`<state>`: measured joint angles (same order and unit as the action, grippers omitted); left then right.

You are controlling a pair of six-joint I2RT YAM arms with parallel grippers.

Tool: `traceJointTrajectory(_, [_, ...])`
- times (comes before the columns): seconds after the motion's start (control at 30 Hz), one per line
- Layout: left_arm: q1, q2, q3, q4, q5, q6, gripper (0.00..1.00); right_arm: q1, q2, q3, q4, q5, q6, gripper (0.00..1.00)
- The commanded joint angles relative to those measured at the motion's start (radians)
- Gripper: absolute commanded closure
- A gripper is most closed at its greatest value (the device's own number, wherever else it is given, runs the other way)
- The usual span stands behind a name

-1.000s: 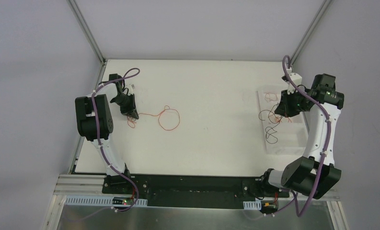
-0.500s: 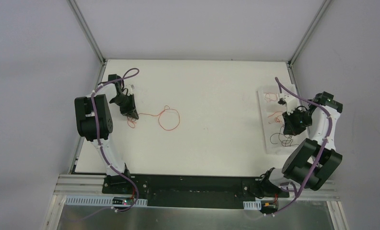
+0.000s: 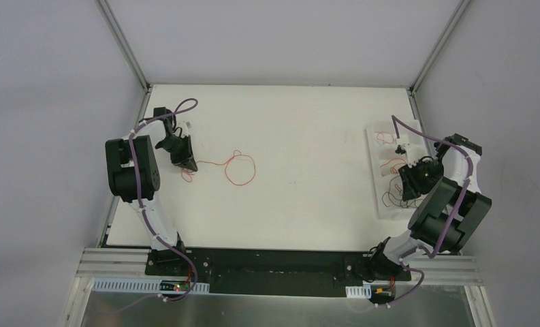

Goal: Untangle the cables

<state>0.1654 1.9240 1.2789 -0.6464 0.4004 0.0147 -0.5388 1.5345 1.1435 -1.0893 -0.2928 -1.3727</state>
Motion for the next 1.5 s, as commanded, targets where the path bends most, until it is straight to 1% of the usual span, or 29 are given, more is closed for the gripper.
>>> traceJointTrajectory(0.0, [-0.014,-0.02,-0.031,-0.035,0.071,-0.008,1.0,0.0,-0.043,0.067,-0.085,-0.052,0.053,0.52])
traceJointTrajectory(0.1, [-0.066,-0.015,-0.036,-0.035,0.138,-0.045,1.0,0.0,-0.079,0.126,-0.16,-0.107,0.08,0.43])
traceJointTrajectory(0.3, [-0.269,0.025,-0.024,0.013,0.228,-0.135,1.0,-0.001,-0.138,0.249,-0.321,-0.195,0.107,0.29])
traceJointTrajectory(0.4, [-0.366,0.078,0.024,0.048,0.259,-0.172,1.0,0.012,-0.165,0.289,-0.337,-0.283,0.165,0.22])
traceJointTrajectory(0.47, [-0.426,0.117,0.074,0.065,0.291,-0.193,1.0,0.056,-0.171,0.306,-0.321,-0.314,0.228,0.22])
traceJointTrajectory(0.53, [-0.474,0.152,0.136,0.067,0.315,-0.208,1.0,0.13,-0.174,0.306,-0.283,-0.317,0.311,0.22])
traceJointTrajectory(0.63, [-0.504,0.152,0.202,0.067,0.376,-0.214,1.0,0.267,-0.18,0.282,-0.184,-0.325,0.454,0.22])
traceJointTrajectory(0.67, [-0.502,0.128,0.209,0.068,0.399,-0.208,0.9,0.317,-0.179,0.268,-0.14,-0.319,0.504,0.22])
traceJointTrajectory(0.73, [-0.487,0.051,0.195,0.071,0.441,-0.174,0.69,0.416,-0.17,0.238,-0.044,-0.309,0.604,0.22])
traceJointTrajectory(0.8, [-0.425,-0.058,0.133,0.077,0.474,-0.166,0.46,0.524,-0.149,0.208,0.061,-0.293,0.715,0.22])
traceJointTrajectory(0.87, [-0.324,-0.129,0.061,0.079,0.479,-0.172,0.33,0.604,-0.113,0.192,0.162,-0.273,0.795,0.21])
traceJointTrajectory(0.9, [-0.261,-0.163,0.027,0.076,0.452,-0.17,0.28,0.671,-0.088,0.192,0.208,-0.26,0.828,0.21])
traceJointTrajectory(0.93, [-0.201,-0.202,0.002,0.06,0.406,-0.158,0.25,0.716,-0.056,0.207,0.253,-0.246,0.853,0.21])
traceJointTrajectory(0.97, [-0.131,-0.225,-0.017,0.051,0.357,-0.143,0.24,0.754,-0.02,0.218,0.268,-0.235,0.873,0.21])
traceJointTrajectory(1.03, [-0.029,-0.257,-0.033,0.017,0.233,-0.105,0.24,0.81,0.05,0.284,0.287,-0.235,0.903,0.22])
traceJointTrajectory(1.1, [0.036,-0.285,-0.048,-0.001,0.1,-0.083,0.23,0.844,0.107,0.333,0.298,-0.235,0.932,0.22])
traceJointTrajectory(1.17, [0.079,-0.3,-0.076,-0.002,0.005,-0.081,0.22,0.861,0.146,0.365,0.315,-0.231,0.959,0.22])
traceJointTrajectory(1.27, [0.103,-0.287,-0.116,0.002,-0.106,-0.087,0.24,0.886,0.194,0.402,0.322,-0.228,0.975,0.22])
traceJointTrajectory(1.33, [0.105,-0.254,-0.135,0.014,-0.13,-0.102,0.25,0.899,0.209,0.42,0.317,-0.23,0.983,0.22])
traceJointTrajectory(1.4, [0.097,-0.202,-0.141,0.032,-0.101,-0.117,0.31,0.905,0.209,0.427,0.318,-0.233,0.985,0.22])
traceJointTrajectory(1.43, [0.084,-0.17,-0.133,0.037,-0.09,-0.122,0.37,0.905,0.205,0.427,0.317,-0.232,0.985,0.22])
traceJointTrajectory(1.47, [0.067,-0.143,-0.125,0.045,-0.081,-0.125,0.45,0.905,0.199,0.42,0.315,-0.228,0.981,0.22])
